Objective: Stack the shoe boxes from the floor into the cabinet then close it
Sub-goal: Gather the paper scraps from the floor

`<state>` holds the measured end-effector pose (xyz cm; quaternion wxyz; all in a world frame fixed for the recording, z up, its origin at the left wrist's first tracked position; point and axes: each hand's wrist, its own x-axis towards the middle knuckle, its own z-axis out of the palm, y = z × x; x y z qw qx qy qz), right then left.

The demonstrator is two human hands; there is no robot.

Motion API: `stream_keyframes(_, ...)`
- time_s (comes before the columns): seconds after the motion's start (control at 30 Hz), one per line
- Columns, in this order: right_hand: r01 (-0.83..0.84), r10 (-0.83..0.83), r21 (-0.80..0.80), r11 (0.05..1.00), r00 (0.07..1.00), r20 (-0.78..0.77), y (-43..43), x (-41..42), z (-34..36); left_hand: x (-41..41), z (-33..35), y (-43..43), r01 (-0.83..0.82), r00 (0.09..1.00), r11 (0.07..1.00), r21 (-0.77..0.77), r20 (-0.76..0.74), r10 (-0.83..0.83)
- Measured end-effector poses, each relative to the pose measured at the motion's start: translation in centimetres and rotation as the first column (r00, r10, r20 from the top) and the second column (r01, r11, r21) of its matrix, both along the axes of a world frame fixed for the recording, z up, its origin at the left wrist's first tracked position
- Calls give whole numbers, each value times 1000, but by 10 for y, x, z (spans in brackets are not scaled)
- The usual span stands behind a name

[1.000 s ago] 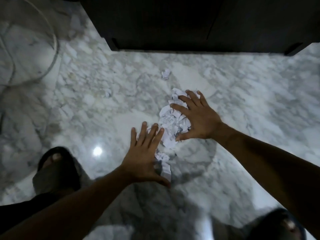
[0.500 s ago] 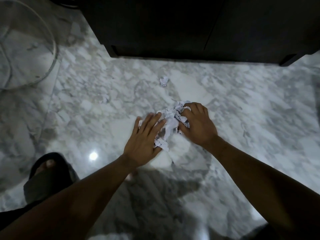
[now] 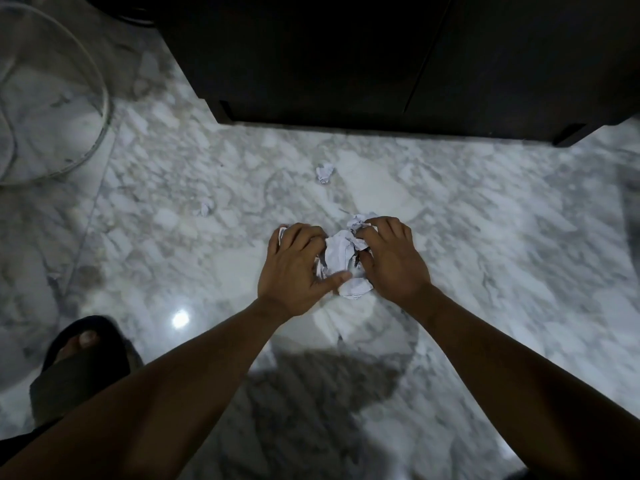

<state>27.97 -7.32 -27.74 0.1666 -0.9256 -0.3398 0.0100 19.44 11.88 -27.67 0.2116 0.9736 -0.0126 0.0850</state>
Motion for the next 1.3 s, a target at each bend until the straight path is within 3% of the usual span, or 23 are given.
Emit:
stream_keyframes(0.1,-3,3,-4,1000,1000,-19,-1,1,1,5,-2,-10,-158,987,987,12,22,158)
stream_keyframes(0.2,12,-11,12,1000,999,-48,-1,1,4,5,-6,-9,-215,976,971,-103,-8,216)
stream_keyframes(0.37,-24,27,29,999,996,-87,-2,4,7,6,-11,4,-51,999,997,58,5,51)
stream_keyframes(0.5,-58,76,119,991,985,-155,-8,1,10,11,-7,11,-8,999,1000,19,-42,9)
stream_keyframes(0.6,-89,94,35,995,977,-189,-9,-7,12,19,-9,13,5,995,1000,23,-104,-3)
stream_keyframes(0.67,-73,69,-29,997,990,-127,-5,-10,9,33,-9,16,-3,993,1000,26,-121,7)
stream_keyframes(0.87,95,-97,21,995,994,60,17,-11,3,97,-6,35,76,991,989,130,-123,-60)
stream_keyframes(1.0,141,-136,-32,990,983,125,26,-1,0,114,-9,42,150,985,988,37,-97,-146)
stream_keyframes(1.13,179,-166,-73,981,973,158,27,1,-2,103,-6,38,51,998,999,-6,38,-51)
stream_keyframes(1.3,63,-47,-79,995,980,191,32,14,-4,73,-6,30,-91,995,996,-2,34,91)
